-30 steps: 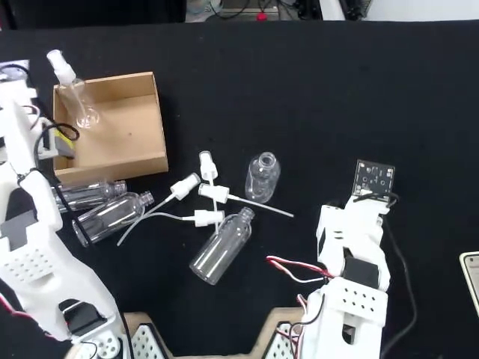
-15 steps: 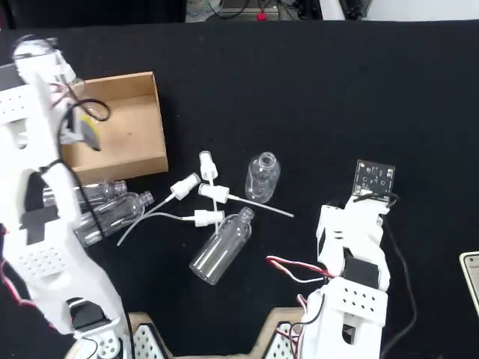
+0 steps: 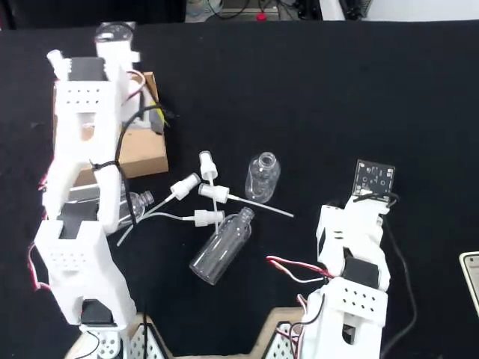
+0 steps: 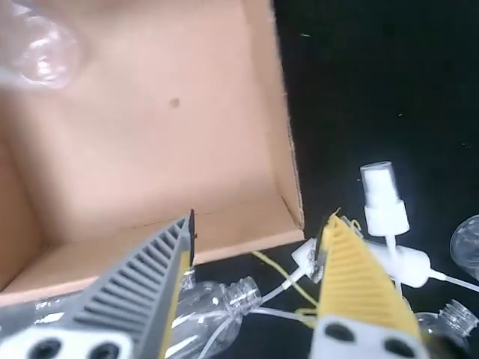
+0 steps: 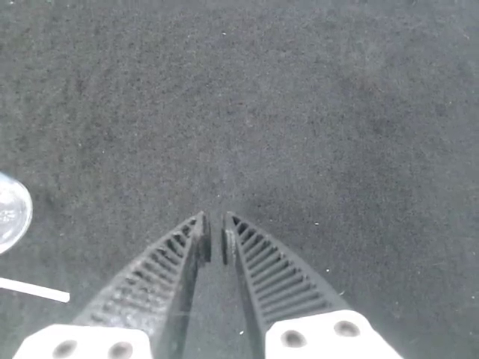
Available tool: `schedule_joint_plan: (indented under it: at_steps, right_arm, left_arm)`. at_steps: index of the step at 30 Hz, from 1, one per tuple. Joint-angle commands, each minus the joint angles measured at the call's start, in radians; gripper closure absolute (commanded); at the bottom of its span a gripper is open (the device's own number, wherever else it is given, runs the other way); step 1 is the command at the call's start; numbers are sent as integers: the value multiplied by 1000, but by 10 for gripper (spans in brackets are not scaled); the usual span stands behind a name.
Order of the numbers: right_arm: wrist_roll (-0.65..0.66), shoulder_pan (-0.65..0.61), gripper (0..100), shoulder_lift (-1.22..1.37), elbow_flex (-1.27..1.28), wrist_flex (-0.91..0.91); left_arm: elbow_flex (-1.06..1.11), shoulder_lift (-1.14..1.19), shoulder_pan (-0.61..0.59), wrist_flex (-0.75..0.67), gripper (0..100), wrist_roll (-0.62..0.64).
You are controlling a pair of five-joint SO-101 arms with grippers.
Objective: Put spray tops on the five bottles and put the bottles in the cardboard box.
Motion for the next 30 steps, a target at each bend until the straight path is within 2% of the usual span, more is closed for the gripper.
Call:
schedule_joint_plan:
  at_steps: [1,10,19,30]
  right_arm:
    - [9,14,956,-24,-4,-28]
    - [9,12,956,-24,-4,-28]
    - [9,12,956,-24,-4,-28]
    - [9,14,956,-24,-4,-29]
  left_arm:
    - [108,-48,12,-98,734,11]
    - [349,-60,2,-258,734,11]
    - [366,-68,4,-249,734,11]
    - [479,-258,2,-227,734,9]
